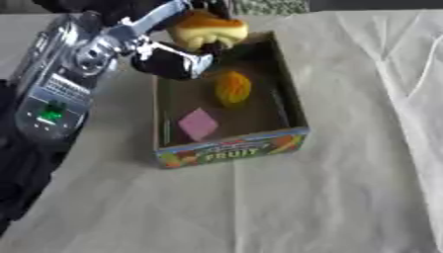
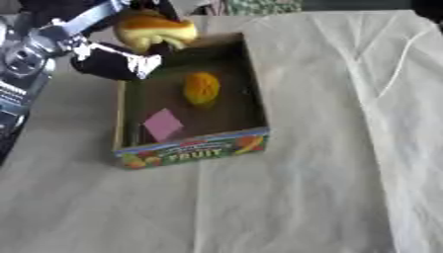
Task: Pick up objects on the table and place them in the box.
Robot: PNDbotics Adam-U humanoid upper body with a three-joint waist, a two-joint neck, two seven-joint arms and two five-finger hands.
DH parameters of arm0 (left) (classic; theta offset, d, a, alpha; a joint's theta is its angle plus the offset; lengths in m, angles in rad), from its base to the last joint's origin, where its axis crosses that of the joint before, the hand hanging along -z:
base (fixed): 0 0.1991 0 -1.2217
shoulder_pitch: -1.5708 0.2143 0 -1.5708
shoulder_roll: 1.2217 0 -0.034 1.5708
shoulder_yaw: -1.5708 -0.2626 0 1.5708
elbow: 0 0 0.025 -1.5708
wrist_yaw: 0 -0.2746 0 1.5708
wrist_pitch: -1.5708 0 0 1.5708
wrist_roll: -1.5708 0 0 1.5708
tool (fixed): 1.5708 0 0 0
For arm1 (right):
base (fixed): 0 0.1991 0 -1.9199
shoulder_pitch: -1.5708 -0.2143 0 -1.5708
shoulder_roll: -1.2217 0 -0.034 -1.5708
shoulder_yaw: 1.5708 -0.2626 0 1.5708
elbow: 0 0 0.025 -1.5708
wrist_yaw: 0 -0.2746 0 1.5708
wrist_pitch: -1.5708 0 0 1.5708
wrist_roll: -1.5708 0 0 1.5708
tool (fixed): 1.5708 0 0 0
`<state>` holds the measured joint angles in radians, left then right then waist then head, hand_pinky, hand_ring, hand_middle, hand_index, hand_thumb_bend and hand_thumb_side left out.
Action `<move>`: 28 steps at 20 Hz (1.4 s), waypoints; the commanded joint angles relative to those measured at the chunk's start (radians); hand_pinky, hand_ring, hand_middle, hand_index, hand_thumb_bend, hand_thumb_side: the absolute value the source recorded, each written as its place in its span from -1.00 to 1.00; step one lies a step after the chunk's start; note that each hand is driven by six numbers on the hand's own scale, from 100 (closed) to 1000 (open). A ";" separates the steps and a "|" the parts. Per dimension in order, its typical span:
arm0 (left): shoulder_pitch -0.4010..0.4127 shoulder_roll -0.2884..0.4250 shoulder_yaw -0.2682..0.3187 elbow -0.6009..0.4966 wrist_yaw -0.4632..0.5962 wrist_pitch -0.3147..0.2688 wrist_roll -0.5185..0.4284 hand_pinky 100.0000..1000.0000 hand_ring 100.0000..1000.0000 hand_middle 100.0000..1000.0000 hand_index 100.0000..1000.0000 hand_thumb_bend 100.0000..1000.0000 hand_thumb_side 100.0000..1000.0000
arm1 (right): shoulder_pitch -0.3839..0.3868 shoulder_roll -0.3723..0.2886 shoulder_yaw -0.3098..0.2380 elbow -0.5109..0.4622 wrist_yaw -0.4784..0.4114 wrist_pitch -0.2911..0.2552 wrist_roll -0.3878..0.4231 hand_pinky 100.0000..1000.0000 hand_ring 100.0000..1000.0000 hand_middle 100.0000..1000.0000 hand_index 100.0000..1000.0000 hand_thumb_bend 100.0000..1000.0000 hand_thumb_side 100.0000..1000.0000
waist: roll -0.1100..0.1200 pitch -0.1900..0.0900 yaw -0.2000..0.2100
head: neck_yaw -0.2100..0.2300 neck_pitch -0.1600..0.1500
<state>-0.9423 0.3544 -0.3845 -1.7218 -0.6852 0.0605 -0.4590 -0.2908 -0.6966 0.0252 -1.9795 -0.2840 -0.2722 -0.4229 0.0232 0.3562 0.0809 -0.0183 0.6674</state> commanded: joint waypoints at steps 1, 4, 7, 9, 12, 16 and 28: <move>0.002 -0.023 -0.015 0.007 -0.052 -0.008 -0.004 0.18 0.16 0.13 0.31 -0.99 -1.00 | -0.011 -0.021 -0.011 -0.021 -0.004 -0.002 -0.001 0.57 0.33 0.34 0.39 -1.00 0.38 | -0.001 -0.024 -0.001 | 0.007 -0.001; 0.016 -0.050 -0.032 0.058 -0.096 -0.020 0.006 0.18 0.17 0.14 0.32 -0.92 -1.00 | -0.012 -0.018 -0.010 -0.021 -0.005 -0.002 0.000 0.57 0.33 0.33 0.39 -1.00 0.38 | -0.002 -0.022 -0.005 | 0.008 -0.001; 0.022 -0.071 -0.041 0.116 -0.166 -0.037 0.036 0.21 0.20 0.16 0.34 -0.80 -1.00 | -0.012 -0.015 -0.009 -0.021 -0.006 -0.005 -0.001 0.57 0.33 0.33 0.39 -1.00 0.38 | -0.004 -0.020 -0.009 | 0.012 -0.003; 0.026 -0.083 -0.048 0.151 -0.200 -0.052 0.053 0.25 0.26 0.23 0.40 -0.70 -1.00 | -0.012 -0.014 -0.009 -0.021 -0.006 -0.004 -0.002 0.57 0.33 0.33 0.39 -1.00 0.38 | -0.004 -0.019 -0.010 | 0.014 -0.004; 0.030 -0.095 -0.058 0.188 -0.229 -0.080 0.044 0.64 0.63 0.59 0.76 -0.42 -1.00 | -0.012 -0.012 -0.007 -0.021 -0.006 -0.002 0.000 0.56 0.33 0.33 0.39 -1.00 0.38 | -0.004 -0.017 -0.011 | 0.014 -0.006; 0.033 -0.102 -0.057 0.203 -0.291 -0.110 0.044 0.93 0.86 0.75 0.92 0.06 -0.60 | -0.010 -0.010 -0.006 -0.021 -0.005 0.000 0.001 0.56 0.32 0.33 0.38 -1.00 0.39 | -0.004 -0.017 -0.011 | 0.013 -0.008; 0.028 -0.057 0.037 0.017 -0.256 -0.070 0.202 0.75 0.77 0.64 0.78 -0.34 -0.55 | -0.005 -0.012 -0.008 -0.021 -0.004 0.003 -0.004 0.57 0.32 0.32 0.38 -1.00 0.37 | -0.003 -0.025 -0.005 | 0.000 -0.001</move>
<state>-0.8942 0.2709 -0.3759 -1.6554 -0.9612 -0.0207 -0.2817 -0.2897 -0.6897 0.0258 -1.9795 -0.2877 -0.2693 -0.4255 0.0228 0.3570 0.0762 -0.0135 0.6672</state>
